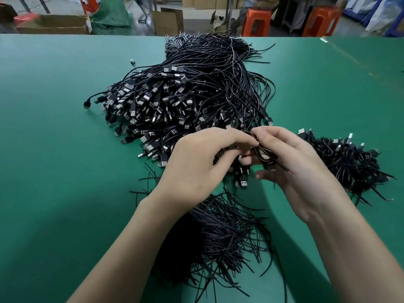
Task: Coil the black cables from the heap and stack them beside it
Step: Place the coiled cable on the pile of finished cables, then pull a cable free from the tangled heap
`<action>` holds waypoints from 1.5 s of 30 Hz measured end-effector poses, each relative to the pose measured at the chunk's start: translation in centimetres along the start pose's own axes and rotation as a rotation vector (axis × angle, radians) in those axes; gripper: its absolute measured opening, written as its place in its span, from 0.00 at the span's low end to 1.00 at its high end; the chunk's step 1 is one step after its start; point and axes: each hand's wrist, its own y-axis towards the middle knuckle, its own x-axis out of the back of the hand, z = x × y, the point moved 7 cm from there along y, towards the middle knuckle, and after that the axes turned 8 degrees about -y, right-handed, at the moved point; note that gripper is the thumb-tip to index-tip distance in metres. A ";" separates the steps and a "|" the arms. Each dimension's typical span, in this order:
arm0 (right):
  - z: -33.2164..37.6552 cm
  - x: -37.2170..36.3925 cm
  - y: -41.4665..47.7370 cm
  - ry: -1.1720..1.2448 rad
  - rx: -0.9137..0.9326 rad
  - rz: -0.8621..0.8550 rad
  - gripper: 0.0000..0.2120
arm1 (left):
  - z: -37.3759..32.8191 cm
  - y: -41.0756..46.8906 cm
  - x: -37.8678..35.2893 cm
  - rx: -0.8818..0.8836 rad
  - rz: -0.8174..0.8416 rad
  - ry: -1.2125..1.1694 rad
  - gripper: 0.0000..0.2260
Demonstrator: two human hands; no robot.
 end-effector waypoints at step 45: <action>2.5 -5.8 4.9 0.587 -0.405 0.187 0.16 | -1.3 -0.1 1.5 0.500 0.150 -0.075 0.03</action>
